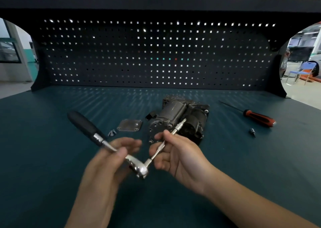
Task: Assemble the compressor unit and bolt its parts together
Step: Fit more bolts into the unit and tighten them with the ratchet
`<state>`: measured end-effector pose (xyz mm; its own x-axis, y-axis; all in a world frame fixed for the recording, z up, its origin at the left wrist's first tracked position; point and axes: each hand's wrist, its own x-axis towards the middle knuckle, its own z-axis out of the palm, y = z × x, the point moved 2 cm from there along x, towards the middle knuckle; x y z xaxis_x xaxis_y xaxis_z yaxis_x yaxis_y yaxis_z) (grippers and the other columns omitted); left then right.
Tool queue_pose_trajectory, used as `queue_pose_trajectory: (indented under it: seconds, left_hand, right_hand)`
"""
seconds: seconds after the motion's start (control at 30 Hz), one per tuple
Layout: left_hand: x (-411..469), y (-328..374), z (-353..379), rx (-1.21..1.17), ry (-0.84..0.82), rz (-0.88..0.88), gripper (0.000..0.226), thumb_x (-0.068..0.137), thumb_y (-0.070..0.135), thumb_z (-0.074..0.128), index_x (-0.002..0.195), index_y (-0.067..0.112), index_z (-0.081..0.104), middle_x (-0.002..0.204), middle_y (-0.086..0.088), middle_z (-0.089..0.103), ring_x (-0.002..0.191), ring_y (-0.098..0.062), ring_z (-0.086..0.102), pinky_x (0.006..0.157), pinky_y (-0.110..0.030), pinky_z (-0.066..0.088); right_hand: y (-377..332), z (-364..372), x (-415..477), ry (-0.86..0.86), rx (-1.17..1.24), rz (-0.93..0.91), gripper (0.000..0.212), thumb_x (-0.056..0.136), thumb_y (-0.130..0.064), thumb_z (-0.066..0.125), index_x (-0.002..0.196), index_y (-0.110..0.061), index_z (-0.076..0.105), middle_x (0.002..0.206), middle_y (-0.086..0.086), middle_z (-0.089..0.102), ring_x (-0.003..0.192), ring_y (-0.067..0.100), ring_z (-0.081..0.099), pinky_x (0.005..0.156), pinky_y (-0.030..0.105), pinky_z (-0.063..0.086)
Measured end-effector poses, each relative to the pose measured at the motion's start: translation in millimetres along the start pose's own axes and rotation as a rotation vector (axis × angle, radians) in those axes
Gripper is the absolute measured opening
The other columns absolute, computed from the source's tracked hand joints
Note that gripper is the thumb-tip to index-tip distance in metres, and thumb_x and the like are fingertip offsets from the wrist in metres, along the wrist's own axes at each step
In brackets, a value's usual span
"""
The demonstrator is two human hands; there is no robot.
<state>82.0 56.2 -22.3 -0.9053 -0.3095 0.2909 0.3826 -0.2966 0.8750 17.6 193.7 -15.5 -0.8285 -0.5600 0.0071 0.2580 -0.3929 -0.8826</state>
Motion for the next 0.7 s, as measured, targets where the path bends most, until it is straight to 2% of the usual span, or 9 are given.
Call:
queue_pose_trajectory:
  seconds: [0.03, 0.1, 0.17, 0.2, 0.27, 0.4, 0.47, 0.6, 0.7]
  left_hand:
    - [0, 4, 0, -0.003, 0.113, 0.081, 0.009, 0.071, 0.026, 0.062, 0.069, 0.018, 0.066, 0.071, 0.0, 0.071, 0.078, -0.017, 0.068, 0.074, -0.035, 0.051]
    - [-1, 13, 1, -0.15, 0.249, 0.149, 0.034, 0.091, 0.016, 0.041, 0.06, 0.021, 0.054, 0.044, 0.005, 0.053, 0.051, -0.009, 0.06, 0.061, -0.025, 0.054]
    - [-6, 20, 4, -0.222, 0.226, 0.177, 0.041, 0.094, 0.021, 0.036, 0.054, 0.023, 0.045, 0.034, 0.01, 0.032, 0.03, -0.004, 0.037, 0.04, -0.013, 0.041]
    - [-8, 23, 8, -0.211, 0.191, 0.195, 0.039, 0.091, 0.024, 0.042, 0.052, 0.023, 0.042, 0.033, 0.012, 0.028, 0.026, -0.003, 0.029, 0.036, -0.01, 0.033]
    - [-11, 24, 13, -0.199, 0.189, 0.225, 0.035, 0.08, 0.03, 0.056, 0.05, 0.022, 0.04, 0.031, 0.012, 0.027, 0.023, -0.001, 0.023, 0.035, -0.007, 0.024]
    - [-12, 18, 15, -0.234, 0.24, 0.26, 0.046, 0.094, 0.014, 0.031, 0.049, 0.022, 0.035, 0.03, 0.011, 0.024, 0.022, 0.0, 0.019, 0.032, -0.008, 0.019]
    - [-13, 15, 17, -0.219, 0.316, 0.26, 0.046, 0.096, 0.013, 0.029, 0.051, 0.021, 0.032, 0.03, 0.011, 0.023, 0.023, 0.0, 0.019, 0.032, -0.008, 0.018]
    - [-15, 11, 17, -0.255, 0.371, 0.28, 0.038, 0.096, 0.025, 0.036, 0.059, 0.019, 0.026, 0.032, 0.012, 0.023, 0.024, 0.0, 0.02, 0.032, -0.008, 0.019]
    - [-9, 20, 21, -0.268, 0.342, 0.306, 0.041, 0.084, 0.043, 0.05, 0.061, 0.018, 0.025, 0.034, 0.011, 0.025, 0.025, 0.0, 0.022, 0.031, -0.008, 0.02]
  right_hand:
    - [6, 0, 2, -0.001, -0.04, 0.03, 0.023, 0.099, -0.024, 0.034, 0.088, -0.008, 0.046, 0.057, 0.008, 0.063, 0.037, 0.016, 0.055, 0.039, 0.019, 0.043]
    - [18, 1, 4, -0.009, -0.112, 0.097, 0.024, 0.1, -0.025, 0.033, 0.086, -0.009, 0.045, 0.054, 0.007, 0.062, 0.035, 0.015, 0.053, 0.038, 0.018, 0.041]
    - [25, 1, 6, -0.016, -0.132, 0.139, 0.025, 0.1, -0.025, 0.032, 0.085, -0.01, 0.045, 0.053, 0.007, 0.062, 0.035, 0.015, 0.051, 0.038, 0.018, 0.04]
    - [25, 1, 7, -0.019, -0.137, 0.141, 0.025, 0.1, -0.025, 0.032, 0.085, -0.01, 0.045, 0.053, 0.007, 0.062, 0.035, 0.015, 0.051, 0.038, 0.018, 0.04]
    - [24, 0, 8, -0.026, -0.147, 0.137, 0.025, 0.1, -0.024, 0.032, 0.085, -0.01, 0.045, 0.053, 0.007, 0.061, 0.035, 0.015, 0.05, 0.038, 0.018, 0.04]
    - [23, 0, 9, -0.035, -0.179, 0.147, 0.024, 0.1, -0.024, 0.031, 0.087, -0.01, 0.046, 0.052, 0.006, 0.06, 0.033, 0.014, 0.048, 0.037, 0.017, 0.037]
    - [23, -1, 10, -0.028, -0.189, 0.151, 0.024, 0.1, -0.024, 0.031, 0.087, -0.01, 0.046, 0.05, 0.005, 0.059, 0.031, 0.013, 0.045, 0.035, 0.016, 0.034]
    - [23, -3, 11, -0.024, -0.19, 0.159, 0.025, 0.1, -0.025, 0.032, 0.09, -0.009, 0.048, 0.048, 0.005, 0.059, 0.03, 0.012, 0.043, 0.033, 0.016, 0.033]
    - [24, -5, 12, 0.003, -0.168, 0.139, 0.026, 0.099, -0.029, 0.035, 0.094, -0.009, 0.05, 0.052, 0.006, 0.062, 0.03, 0.012, 0.046, 0.034, 0.015, 0.034]
